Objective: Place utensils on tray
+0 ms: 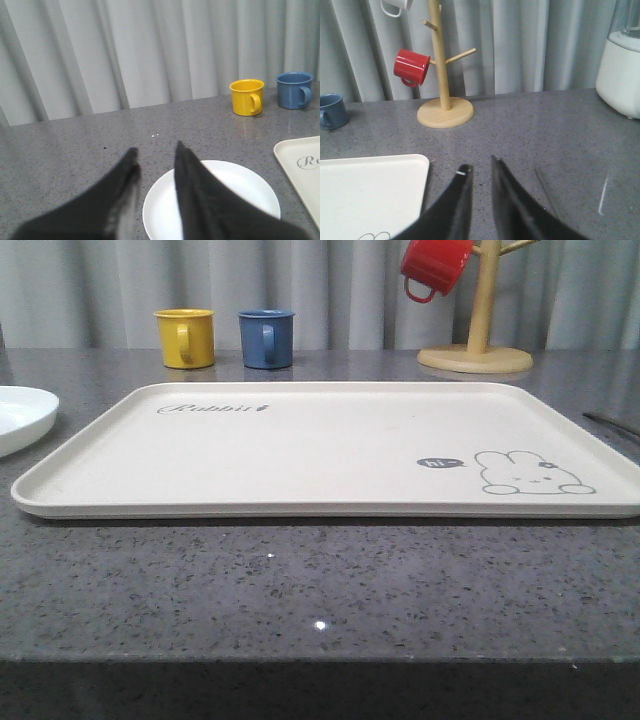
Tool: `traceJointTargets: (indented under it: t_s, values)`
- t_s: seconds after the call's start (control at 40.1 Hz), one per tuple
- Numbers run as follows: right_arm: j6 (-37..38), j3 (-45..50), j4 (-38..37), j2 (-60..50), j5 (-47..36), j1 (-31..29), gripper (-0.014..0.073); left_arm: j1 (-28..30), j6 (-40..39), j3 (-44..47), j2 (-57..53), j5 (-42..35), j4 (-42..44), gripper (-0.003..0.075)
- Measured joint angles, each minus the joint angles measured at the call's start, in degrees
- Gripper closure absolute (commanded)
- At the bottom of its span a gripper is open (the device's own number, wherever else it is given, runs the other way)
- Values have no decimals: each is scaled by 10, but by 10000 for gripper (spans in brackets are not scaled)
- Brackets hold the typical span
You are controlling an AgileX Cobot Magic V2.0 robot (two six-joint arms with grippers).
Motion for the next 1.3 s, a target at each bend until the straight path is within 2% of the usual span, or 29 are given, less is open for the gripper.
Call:
traceJointTargets:
  t_s: [0.025, 0.05, 0.125, 0.474, 0.624, 0.848, 0.948, 1.098, 1.298]
  values:
    - [0, 0, 0, 0, 0, 0, 207, 0, 0, 0, 0, 1, -5, 155]
    - [0, 0, 0, 0, 0, 0, 151, 0, 0, 0, 0, 1, -9, 120]
    - [0, 0, 0, 1, 1, 0, 71, 0, 0, 0, 0, 1, -25, 57]
    - [0, 0, 0, 1, 1, 0, 66, 0, 0, 0, 22, -1, -70, 60]
    - [0, 0, 0, 1, 1, 0, 66, -30, 0, -35, 128, 27, -87, 60]
    - [0, 0, 0, 1, 1, 0, 66, -136, 26, -152, 338, 164, -81, 60]
    - [0, 0, 0, 1, 2, 0, 66, -161, 29, -214, 442, 249, -68, 83]
    - [0, 0, 0, 1, 3, 0, 66, -164, 40, -287, 549, 348, -62, 186]
    - [0, 0, 0, 1, 3, 0, 66, -164, 53, -349, 651, 388, -43, 286]
